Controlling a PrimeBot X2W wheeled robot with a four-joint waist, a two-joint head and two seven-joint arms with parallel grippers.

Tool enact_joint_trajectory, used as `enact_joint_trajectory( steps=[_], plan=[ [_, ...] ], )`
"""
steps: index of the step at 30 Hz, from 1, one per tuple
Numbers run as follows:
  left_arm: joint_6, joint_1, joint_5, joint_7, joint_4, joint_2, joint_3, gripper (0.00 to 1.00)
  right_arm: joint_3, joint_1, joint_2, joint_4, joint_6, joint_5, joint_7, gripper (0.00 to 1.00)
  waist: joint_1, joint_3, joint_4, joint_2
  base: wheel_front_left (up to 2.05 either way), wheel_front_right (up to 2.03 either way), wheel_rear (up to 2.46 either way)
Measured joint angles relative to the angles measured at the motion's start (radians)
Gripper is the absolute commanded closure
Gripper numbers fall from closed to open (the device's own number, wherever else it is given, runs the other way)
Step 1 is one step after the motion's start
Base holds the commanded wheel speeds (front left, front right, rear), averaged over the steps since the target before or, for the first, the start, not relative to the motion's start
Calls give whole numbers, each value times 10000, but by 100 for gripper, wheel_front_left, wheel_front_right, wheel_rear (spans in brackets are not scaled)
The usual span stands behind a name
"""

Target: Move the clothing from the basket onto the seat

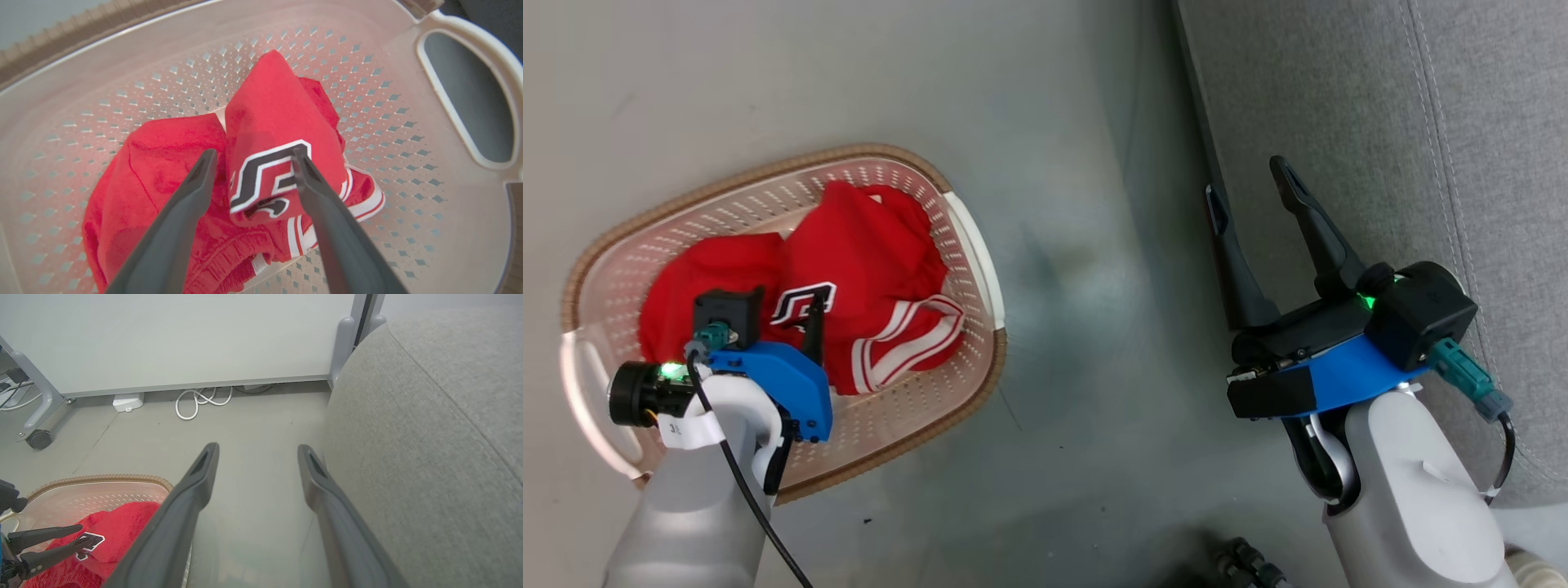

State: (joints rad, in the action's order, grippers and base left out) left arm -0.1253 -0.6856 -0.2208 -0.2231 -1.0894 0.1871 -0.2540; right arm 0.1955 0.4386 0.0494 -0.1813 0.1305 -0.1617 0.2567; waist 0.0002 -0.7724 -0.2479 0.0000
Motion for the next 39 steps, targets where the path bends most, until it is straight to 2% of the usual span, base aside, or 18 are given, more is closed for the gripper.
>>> enact_joint_trajectory(
  steps=[6, 13, 14, 15, 39],
  plan=[
    [176, -474, -82, 4, -545, 88, 33, 0, 81, 43, -2, 42, 0, -84, 21, 0, 0, -604, -401, 0, 0, 0, 0],
    [454, -818, -259, 146, -1143, -12, 107, 0, 163, 96, -2, 132, 0, -125, 44, 0, -1, -910, -555, 0, 0, 0, 0],
    [456, -833, -270, 146, -1210, -17, 107, 46, 192, 96, -2, 159, 2, -151, 44, 0, -1, -917, -568, 0, 0, 0, 0],
    [456, -842, -307, 142, -1262, -33, 104, 100, 207, 96, -2, 182, 2, -161, 46, 0, 0, -916, -577, 0, 0, 0, 0],
    [301, -840, -700, -98, -1749, -391, -146, 100, 234, 112, -4, -113, 0, -63, 46, 0, -2, -239, -442, 0, 0, 0, 0]
  ],
)
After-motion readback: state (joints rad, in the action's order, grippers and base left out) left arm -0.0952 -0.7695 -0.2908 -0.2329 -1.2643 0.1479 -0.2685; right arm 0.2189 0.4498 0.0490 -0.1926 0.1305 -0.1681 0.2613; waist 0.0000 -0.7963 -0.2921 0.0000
